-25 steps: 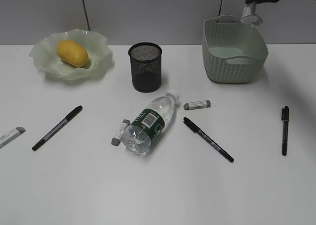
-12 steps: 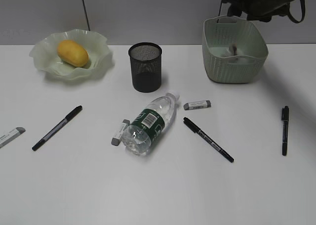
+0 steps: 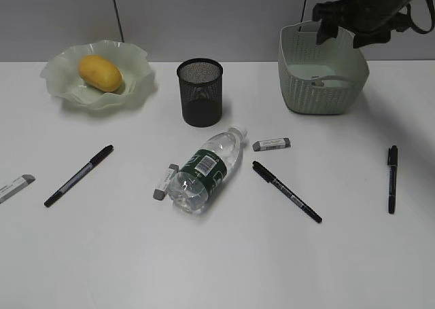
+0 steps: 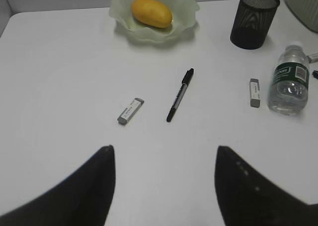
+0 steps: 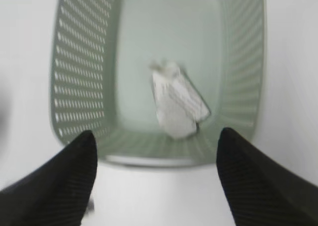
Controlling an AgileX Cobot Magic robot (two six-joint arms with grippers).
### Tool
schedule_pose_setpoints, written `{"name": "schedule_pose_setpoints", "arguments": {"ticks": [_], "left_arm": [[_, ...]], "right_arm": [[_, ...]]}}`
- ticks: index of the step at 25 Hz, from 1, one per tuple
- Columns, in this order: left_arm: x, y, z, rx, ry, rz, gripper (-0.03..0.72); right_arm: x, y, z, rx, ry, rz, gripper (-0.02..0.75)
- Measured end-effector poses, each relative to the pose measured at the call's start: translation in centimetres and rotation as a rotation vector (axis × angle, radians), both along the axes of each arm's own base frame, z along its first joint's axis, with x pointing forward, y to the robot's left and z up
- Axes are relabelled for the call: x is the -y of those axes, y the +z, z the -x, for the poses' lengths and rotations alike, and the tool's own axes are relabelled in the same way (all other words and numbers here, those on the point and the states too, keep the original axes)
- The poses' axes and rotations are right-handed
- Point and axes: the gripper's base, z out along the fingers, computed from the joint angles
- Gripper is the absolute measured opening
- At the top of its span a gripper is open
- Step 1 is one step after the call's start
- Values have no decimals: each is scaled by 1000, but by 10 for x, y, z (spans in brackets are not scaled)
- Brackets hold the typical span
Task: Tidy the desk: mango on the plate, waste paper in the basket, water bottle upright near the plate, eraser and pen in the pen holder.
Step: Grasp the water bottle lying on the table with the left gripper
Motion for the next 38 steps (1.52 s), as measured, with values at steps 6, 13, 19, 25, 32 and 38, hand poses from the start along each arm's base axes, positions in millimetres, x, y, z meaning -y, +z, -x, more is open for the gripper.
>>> {"name": "schedule_pose_setpoints", "arguments": {"ticks": [6,13,19,25,32,38], "left_arm": [[0,0,0,0,0,0,480],[0,0,0,0,0,0,480],[0,0,0,0,0,0,476],[0,0,0,0,0,0,476],[0,0,0,0,0,0,474],[0,0,0,0,0,0,455]], "right_arm": [[6,9,37,-335,75,99,585],[11,32,64,-461,141,146,582],[21,52,118,-479,144,149,580],[35,68,198,-352,138,133,578],[52,78,293,-150,129,101,578],[64,85,377,76,125,32,577]]}}
